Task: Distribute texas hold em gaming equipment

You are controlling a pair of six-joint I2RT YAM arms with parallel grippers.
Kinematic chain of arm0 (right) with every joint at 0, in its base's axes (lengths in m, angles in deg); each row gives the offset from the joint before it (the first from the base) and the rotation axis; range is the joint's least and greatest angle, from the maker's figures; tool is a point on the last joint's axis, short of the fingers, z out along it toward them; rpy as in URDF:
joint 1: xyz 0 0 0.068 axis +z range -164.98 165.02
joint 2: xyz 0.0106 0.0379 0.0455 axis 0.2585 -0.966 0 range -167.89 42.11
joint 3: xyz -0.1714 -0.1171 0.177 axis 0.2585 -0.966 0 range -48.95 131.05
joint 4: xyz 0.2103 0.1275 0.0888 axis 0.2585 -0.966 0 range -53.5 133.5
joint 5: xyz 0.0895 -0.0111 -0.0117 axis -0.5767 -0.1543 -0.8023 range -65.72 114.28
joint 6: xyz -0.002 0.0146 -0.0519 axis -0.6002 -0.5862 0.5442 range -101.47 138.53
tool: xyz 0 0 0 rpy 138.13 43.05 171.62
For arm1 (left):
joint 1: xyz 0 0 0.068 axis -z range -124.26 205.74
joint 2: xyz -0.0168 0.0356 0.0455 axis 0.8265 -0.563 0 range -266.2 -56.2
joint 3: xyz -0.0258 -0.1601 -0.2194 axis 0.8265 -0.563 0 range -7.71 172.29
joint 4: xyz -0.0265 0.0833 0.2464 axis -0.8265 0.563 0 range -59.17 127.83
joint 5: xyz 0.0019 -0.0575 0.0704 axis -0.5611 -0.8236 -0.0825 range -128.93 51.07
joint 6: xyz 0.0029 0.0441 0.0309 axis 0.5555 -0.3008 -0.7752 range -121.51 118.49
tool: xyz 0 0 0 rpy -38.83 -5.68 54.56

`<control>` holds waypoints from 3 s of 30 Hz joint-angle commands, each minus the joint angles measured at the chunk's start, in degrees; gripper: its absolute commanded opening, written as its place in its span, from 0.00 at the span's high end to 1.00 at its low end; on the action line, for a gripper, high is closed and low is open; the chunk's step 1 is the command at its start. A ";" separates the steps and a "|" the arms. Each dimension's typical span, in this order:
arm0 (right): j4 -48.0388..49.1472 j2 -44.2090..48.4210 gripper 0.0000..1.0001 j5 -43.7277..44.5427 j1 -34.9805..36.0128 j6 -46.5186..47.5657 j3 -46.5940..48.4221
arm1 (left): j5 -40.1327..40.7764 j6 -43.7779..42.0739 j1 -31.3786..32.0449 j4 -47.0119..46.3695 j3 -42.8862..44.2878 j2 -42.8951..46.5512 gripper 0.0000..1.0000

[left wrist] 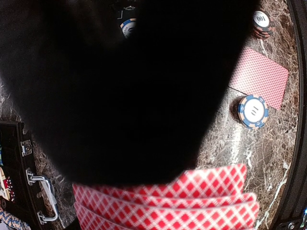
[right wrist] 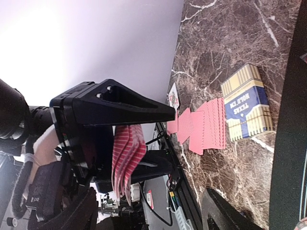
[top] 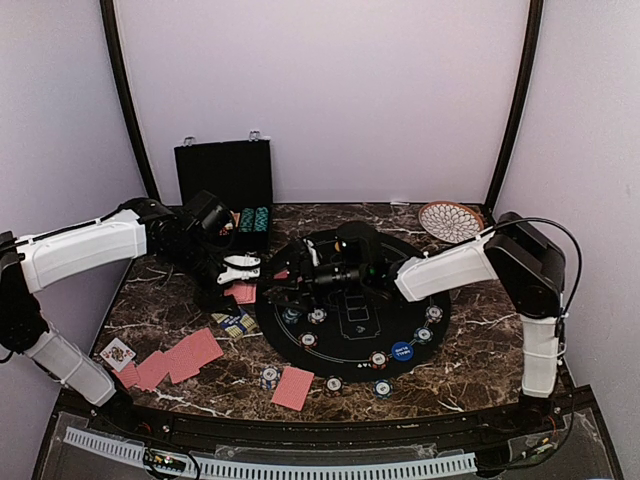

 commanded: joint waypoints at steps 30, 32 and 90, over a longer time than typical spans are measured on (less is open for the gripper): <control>28.57 -15.84 0.34 2.76 3.19 -19.47 10.87 | -1.34 3.95 0.02 -0.31 3.54 -0.67 0.46; 28.29 -15.64 0.35 2.68 3.13 -19.26 10.91 | -1.08 3.85 0.09 -0.36 3.45 -0.64 0.46; 32.80 -14.20 0.80 -0.76 2.41 -22.32 6.99 | -6.90 1.30 -0.06 3.72 3.94 -0.12 0.46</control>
